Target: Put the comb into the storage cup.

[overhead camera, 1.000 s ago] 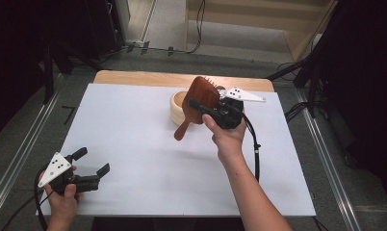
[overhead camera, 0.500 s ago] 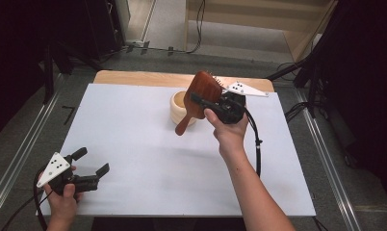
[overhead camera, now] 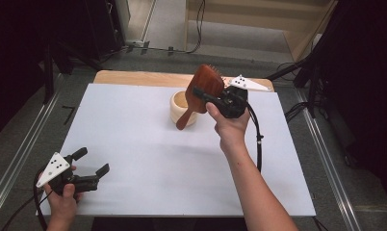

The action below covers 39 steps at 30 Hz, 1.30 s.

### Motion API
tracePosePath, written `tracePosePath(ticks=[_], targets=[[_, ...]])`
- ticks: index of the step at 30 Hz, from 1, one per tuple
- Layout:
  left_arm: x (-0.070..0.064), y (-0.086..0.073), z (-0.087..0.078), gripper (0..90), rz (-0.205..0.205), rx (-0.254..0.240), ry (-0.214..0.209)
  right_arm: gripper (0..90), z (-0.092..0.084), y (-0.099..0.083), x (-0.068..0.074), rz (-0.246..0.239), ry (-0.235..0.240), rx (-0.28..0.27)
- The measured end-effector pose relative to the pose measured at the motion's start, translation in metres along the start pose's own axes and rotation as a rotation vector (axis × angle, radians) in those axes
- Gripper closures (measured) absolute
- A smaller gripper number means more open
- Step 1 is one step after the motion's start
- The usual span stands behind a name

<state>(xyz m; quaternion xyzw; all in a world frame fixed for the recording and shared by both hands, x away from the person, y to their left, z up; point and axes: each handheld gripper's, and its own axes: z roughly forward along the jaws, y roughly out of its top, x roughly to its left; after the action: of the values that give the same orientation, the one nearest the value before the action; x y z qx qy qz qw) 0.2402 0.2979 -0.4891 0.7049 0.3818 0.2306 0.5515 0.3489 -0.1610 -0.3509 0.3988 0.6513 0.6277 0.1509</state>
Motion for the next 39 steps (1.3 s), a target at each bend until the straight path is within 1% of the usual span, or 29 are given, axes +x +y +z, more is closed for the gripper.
tracePosePath(ticks=[8,16,26,32,39], targets=[[0.001,0.000,-0.001,0.0,-0.006,-0.004,-0.003,52.7,0.000,0.006,-0.004,0.002,-0.015,-0.017],[0.000,0.000,0.000,0.0,-0.003,-0.002,-0.005,52.8,-0.002,0.015,-0.014,0.020,-0.036,-0.046],[0.000,0.000,0.000,0.0,-0.003,-0.002,-0.007,52.8,0.001,0.019,-0.022,0.017,-0.052,-0.051],[0.001,0.000,0.000,0.0,-0.002,-0.004,-0.007,52.8,0.004,0.022,-0.029,0.024,-0.063,-0.057],[0.001,0.000,0.000,0.0,-0.004,-0.003,-0.008,52.8,0.006,0.027,-0.035,0.020,-0.076,-0.063]])
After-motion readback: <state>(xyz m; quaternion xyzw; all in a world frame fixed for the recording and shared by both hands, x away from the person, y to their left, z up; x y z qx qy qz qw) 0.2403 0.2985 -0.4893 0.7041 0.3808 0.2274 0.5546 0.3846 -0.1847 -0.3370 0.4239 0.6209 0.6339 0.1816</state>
